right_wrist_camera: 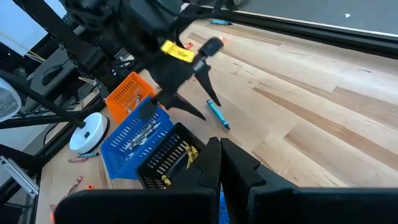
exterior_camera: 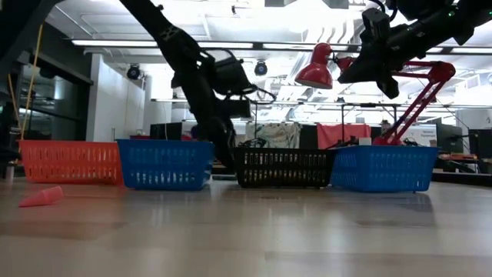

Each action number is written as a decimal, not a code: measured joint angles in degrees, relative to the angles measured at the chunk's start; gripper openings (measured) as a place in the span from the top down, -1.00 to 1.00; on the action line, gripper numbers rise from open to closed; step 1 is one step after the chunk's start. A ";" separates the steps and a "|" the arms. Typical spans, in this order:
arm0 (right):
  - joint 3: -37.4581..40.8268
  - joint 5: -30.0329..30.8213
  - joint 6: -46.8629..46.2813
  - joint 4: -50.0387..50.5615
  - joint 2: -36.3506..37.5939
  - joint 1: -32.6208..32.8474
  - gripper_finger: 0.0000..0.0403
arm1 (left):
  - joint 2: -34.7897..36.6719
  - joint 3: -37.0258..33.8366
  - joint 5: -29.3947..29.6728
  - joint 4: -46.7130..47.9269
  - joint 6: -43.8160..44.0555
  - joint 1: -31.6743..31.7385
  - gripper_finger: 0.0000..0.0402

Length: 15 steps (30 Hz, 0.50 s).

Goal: Sort crayons
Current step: Put the blue crayon into the orange bin

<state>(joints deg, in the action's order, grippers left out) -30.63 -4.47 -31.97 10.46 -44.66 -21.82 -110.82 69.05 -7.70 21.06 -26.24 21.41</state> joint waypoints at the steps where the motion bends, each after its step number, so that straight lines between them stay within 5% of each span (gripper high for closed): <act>1: 0.02 0.00 0.00 0.02 0.00 0.00 1.00 | -0.58 0.02 -0.10 -0.36 -0.60 -0.04 0.22; 11: -0.02 0.02 -0.50 -0.39 -0.02 0.11 1.00 | -3.51 0.32 2.47 -0.88 -2.87 -0.33 0.24; 15: -0.02 0.02 -0.61 -0.45 -0.04 0.11 1.00 | -3.33 0.19 3.05 -1.17 -3.52 -0.39 0.44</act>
<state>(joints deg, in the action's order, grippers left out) -30.65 -4.45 -32.58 10.01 -44.71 -21.71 -114.15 69.23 -4.65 19.89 -29.76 21.02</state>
